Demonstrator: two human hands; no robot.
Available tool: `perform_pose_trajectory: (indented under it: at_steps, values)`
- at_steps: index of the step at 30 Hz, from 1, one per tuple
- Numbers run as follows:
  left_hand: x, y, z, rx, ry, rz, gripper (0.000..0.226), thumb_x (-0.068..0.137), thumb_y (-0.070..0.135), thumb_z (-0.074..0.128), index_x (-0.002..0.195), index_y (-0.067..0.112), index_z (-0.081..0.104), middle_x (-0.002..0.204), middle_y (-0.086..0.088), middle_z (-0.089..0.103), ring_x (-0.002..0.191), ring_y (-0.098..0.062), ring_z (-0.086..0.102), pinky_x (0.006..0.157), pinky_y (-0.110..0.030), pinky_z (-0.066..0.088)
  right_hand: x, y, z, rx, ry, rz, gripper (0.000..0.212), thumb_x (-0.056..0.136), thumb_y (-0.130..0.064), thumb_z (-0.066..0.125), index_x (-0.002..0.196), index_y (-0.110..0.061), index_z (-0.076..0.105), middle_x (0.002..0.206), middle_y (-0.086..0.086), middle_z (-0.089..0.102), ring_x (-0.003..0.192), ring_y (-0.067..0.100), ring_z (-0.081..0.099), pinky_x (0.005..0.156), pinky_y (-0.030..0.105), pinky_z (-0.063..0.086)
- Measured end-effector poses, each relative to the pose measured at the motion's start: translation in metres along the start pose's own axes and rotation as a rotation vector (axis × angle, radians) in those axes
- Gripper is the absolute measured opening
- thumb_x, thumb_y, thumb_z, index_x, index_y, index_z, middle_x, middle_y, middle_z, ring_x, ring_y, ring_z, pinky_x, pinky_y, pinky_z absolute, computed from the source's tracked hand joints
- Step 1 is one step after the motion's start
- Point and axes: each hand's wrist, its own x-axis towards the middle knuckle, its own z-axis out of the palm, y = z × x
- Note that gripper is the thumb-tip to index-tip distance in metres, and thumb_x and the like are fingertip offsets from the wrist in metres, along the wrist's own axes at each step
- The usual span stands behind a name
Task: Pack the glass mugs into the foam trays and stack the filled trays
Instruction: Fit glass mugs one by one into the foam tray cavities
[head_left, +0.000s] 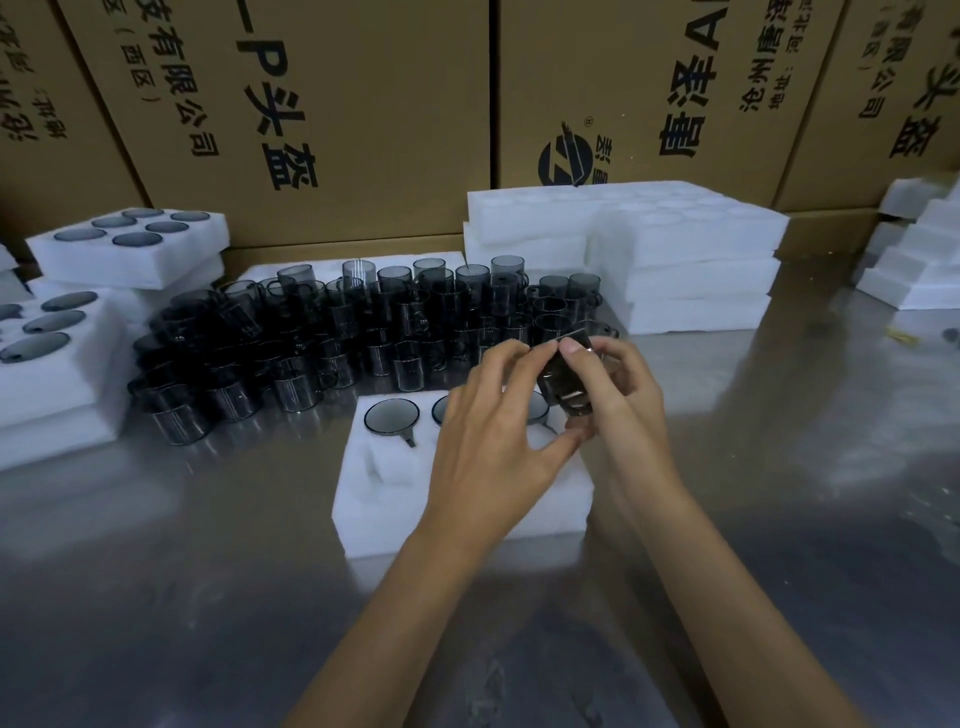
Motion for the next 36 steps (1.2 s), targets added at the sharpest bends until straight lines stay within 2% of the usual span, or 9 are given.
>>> perform_pose_trajectory:
  at_steps: [5,10,15,17,19,24,28,31,36]
  values:
    - [0.004,-0.009,-0.008,-0.328,-0.040,-0.196,0.048,0.087,0.050,0.066,0.132,0.035,0.055,0.121,0.017,0.057,0.104,-0.003,0.056,0.096,-0.038,0.049,-0.002,-0.002,-0.003,-0.016,-0.120,0.056,0.049,0.085,-0.049,0.065,0.094,-0.004,0.051,0.075,0.007,0.059,0.059,0.016,0.056,0.044,0.026,0.038]
    - [0.009,-0.014,-0.013,-0.668,-0.155,-0.354,0.050,0.085,0.049,0.058,0.132,0.033,0.051,0.107,0.006,0.073,0.103,-0.009,0.067,0.097,-0.035,0.050,0.001,-0.006,-0.009,-0.080,-0.267,0.000,0.023,0.083,-0.035,0.059,0.097,-0.017,0.058,0.085,0.005,0.061,0.073,0.021,0.058,0.046,0.030,0.040]
    - [0.010,-0.020,-0.019,-0.546,-0.217,-0.390,0.042,0.096,0.051,0.046,0.135,0.035,0.047,0.100,0.012,0.071,0.094,-0.010,0.066,0.088,-0.041,0.052,0.002,-0.011,-0.016,-0.185,-0.496,0.013,0.032,0.082,-0.050,0.066,0.105,-0.028,0.068,0.083,0.001,0.069,0.058,0.027,0.062,0.046,0.033,0.048]
    - [0.011,-0.023,-0.022,-0.516,-0.255,-0.409,0.036,0.098,0.047,0.047,0.132,0.036,0.051,0.102,0.006,0.073,0.097,-0.016,0.067,0.092,-0.045,0.052,0.003,-0.014,-0.022,-0.268,-0.547,0.019,0.035,0.075,-0.042,0.077,0.105,-0.026,0.066,0.084,0.003,0.070,0.056,0.025,0.062,0.047,0.033,0.050]
    - [0.011,-0.027,-0.026,-0.480,-0.325,-0.426,0.028,0.098,0.043,0.053,0.125,0.038,0.056,0.098,0.013,0.074,0.100,-0.005,0.066,0.097,-0.039,0.050,0.005,-0.015,-0.028,-0.363,-0.557,-0.012,0.033,0.074,-0.027,0.084,0.102,-0.026,0.066,0.084,0.002,0.070,0.055,0.019,0.063,0.048,0.030,0.051]
    - [0.014,-0.038,-0.037,-0.410,-0.379,-0.441,0.019,0.096,0.026,0.062,0.106,0.040,0.069,0.100,0.014,0.073,0.102,0.001,0.063,0.097,-0.032,0.050,0.002,-0.010,-0.031,-0.622,-0.587,-0.064,0.039,0.064,-0.032,0.091,0.093,-0.029,0.066,0.088,-0.004,0.071,0.075,0.008,0.064,0.073,0.028,0.053]
    - [0.012,-0.040,-0.037,-0.421,-0.427,-0.423,0.018,0.091,0.045,0.063,0.106,0.040,0.071,0.106,0.023,0.070,0.104,0.008,0.060,0.091,-0.023,0.047,0.000,-0.007,-0.028,-0.690,-0.586,-0.093,0.041,0.063,-0.035,0.091,0.091,-0.027,0.063,0.086,-0.005,0.068,0.075,0.006,0.060,0.072,0.031,0.052]
    - [0.010,-0.045,-0.034,-0.315,-0.455,-0.390,0.041,0.079,0.058,0.068,0.110,0.032,0.071,0.121,0.020,0.061,0.118,0.003,0.054,0.100,-0.024,0.044,0.000,-0.005,-0.029,-0.803,-0.608,-0.141,0.041,0.063,-0.042,0.089,0.093,-0.032,0.064,0.096,-0.009,0.062,0.094,0.010,0.056,0.077,0.027,0.048]
    - [0.009,-0.050,-0.036,-0.259,-0.473,-0.403,0.052,0.067,0.066,0.069,0.109,0.035,0.071,0.132,0.022,0.048,0.116,0.019,0.040,0.086,-0.001,0.029,0.008,-0.004,-0.037,-0.707,-0.623,-0.056,0.039,0.067,-0.071,0.071,0.095,-0.045,0.073,0.104,-0.017,0.057,0.104,-0.001,0.050,0.085,0.016,0.034]
